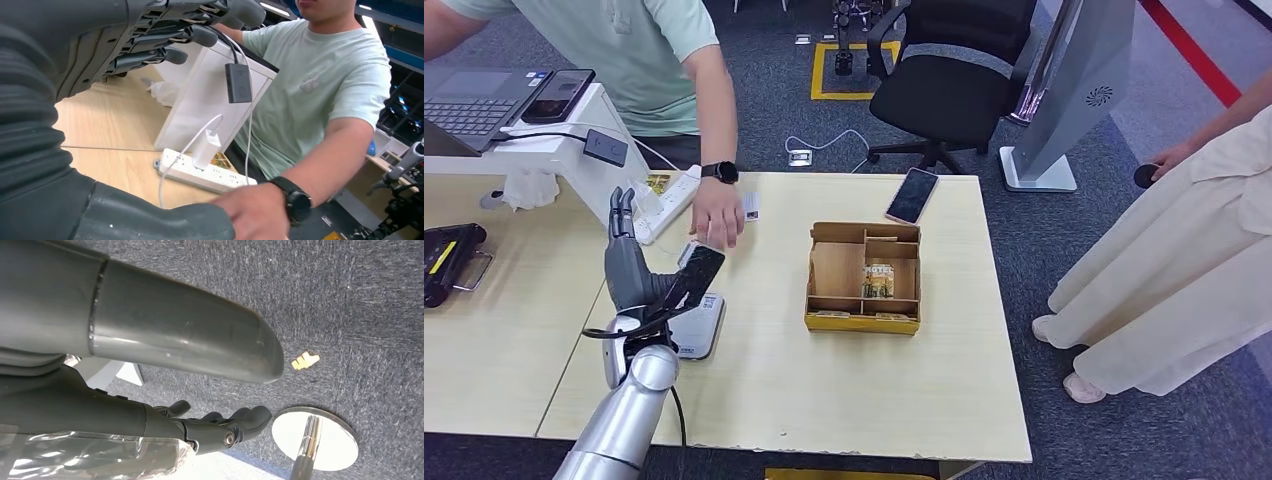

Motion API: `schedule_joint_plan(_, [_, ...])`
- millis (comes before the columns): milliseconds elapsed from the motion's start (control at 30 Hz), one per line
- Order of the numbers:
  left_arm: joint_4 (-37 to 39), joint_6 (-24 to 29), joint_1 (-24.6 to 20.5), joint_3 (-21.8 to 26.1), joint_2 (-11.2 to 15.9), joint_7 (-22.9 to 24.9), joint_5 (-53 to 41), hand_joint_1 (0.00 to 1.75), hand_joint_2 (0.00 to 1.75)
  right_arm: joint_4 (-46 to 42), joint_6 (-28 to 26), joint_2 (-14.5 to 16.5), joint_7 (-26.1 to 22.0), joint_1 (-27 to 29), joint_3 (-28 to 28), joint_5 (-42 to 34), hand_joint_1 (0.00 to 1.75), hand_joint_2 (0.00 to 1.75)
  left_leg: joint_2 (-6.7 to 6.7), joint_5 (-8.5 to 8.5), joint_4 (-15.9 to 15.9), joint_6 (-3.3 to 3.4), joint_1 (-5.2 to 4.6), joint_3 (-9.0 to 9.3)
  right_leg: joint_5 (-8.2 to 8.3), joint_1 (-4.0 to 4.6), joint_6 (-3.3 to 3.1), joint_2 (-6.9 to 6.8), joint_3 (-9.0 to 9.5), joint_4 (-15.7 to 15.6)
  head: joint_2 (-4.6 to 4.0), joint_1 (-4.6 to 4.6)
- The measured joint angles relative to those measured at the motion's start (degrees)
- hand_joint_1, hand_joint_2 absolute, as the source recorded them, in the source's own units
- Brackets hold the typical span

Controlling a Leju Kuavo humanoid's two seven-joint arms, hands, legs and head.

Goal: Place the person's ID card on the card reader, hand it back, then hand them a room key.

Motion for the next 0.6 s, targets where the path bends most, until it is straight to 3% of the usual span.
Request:
schedule_joint_plan(300, [-2.64,0.37,2.48,-0.05,1.81,-0.33,-3.92,0.00,1.75,0.07,0.01,0.00,-0.08,0.03,0.00,-0.26,0.00,0.00,0.00,0.00,0.00,0.00,0.00,0.01,0.01,0.00,0.00,0.00,0.02,0.00,0.00,0.00])
schedule_joint_plan(600, [-6.21,2.15,8.67,-1.03,5.89,-2.99,-13.96,0.00,1.75,0.55,0.00,-0.09,-1.16,0.01,0.00,-0.55,0.00,0.00,0.03,-0.03,-0.01,-0.02,0.01,0.00,-0.03,0.00,0.01,0.02,-0.01,0.00,0.00,-0.01])
